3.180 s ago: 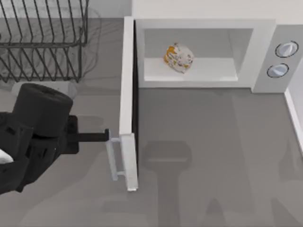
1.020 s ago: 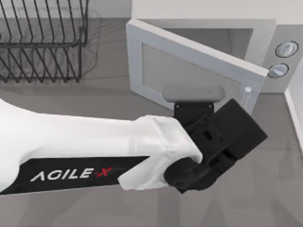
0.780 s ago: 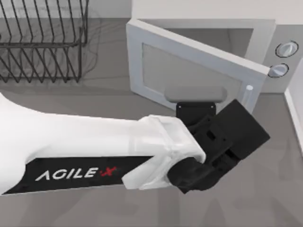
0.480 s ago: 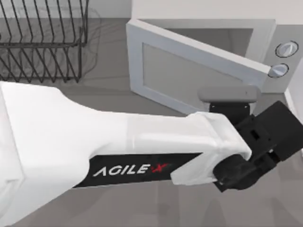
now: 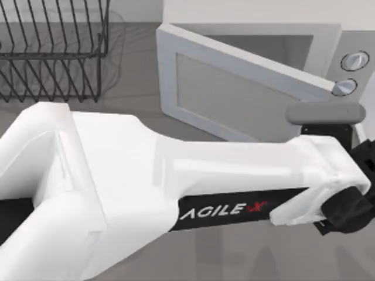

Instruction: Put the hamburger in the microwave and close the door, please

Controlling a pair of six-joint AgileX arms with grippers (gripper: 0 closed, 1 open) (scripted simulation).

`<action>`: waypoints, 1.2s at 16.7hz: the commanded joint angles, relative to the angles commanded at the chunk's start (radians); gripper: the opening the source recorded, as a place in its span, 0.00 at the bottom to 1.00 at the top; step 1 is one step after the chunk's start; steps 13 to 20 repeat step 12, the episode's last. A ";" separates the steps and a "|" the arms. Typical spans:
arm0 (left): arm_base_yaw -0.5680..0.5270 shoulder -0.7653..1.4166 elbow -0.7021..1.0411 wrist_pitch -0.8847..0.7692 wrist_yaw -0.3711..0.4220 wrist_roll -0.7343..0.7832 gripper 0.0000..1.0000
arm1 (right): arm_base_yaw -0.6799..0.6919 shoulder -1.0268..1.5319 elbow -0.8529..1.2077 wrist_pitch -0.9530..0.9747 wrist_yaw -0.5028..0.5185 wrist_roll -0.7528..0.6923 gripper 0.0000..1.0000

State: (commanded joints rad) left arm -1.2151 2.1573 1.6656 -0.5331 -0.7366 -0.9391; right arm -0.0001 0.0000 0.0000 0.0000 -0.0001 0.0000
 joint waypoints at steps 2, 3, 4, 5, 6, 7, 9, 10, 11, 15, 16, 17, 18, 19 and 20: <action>0.005 -0.004 -0.002 0.003 0.002 0.001 0.00 | 0.000 0.000 0.000 0.000 0.000 0.000 1.00; 0.008 -0.001 0.001 0.005 0.005 0.004 0.00 | 0.000 0.000 0.000 0.000 0.000 0.000 1.00; 0.020 0.012 0.014 0.010 0.014 0.017 0.00 | 0.000 0.000 0.000 0.000 0.000 0.000 1.00; 0.039 0.034 0.037 0.015 0.026 0.040 0.00 | 0.000 0.000 0.000 0.000 0.000 0.000 1.00; 0.062 0.061 0.071 0.022 0.040 0.068 0.00 | 0.000 0.000 0.000 0.000 0.000 0.000 1.00; 0.088 0.089 0.114 0.031 0.057 0.097 0.00 | 0.000 0.000 0.000 0.000 0.000 0.000 1.00; 0.152 0.139 0.193 0.054 0.091 0.160 0.00 | 0.000 0.000 0.000 0.000 0.000 0.000 1.00; 0.175 0.158 0.217 0.064 0.104 0.184 0.00 | 0.000 0.000 0.000 0.000 0.000 0.000 1.00; 0.188 0.171 0.231 0.069 0.111 0.196 0.00 | 0.000 0.000 0.000 0.000 0.000 0.000 1.00; 0.191 0.174 0.234 0.070 0.112 0.199 0.00 | 0.000 0.000 0.000 0.000 0.000 0.000 1.00; 0.191 0.174 0.234 0.070 0.112 0.199 0.00 | 0.000 0.000 0.000 0.000 0.000 0.000 1.00; 0.191 0.174 0.234 0.070 0.112 0.199 0.00 | 0.000 0.000 0.000 0.000 0.000 0.000 1.00; 0.191 0.174 0.234 0.070 0.112 0.199 0.00 | 0.000 0.000 0.000 0.000 0.000 0.000 1.00; 0.191 0.174 0.234 0.070 0.112 0.199 0.00 | 0.000 0.000 0.000 0.000 0.000 0.000 1.00; 0.191 0.174 0.234 0.070 0.112 0.199 0.00 | 0.000 0.000 0.000 0.000 0.000 0.000 1.00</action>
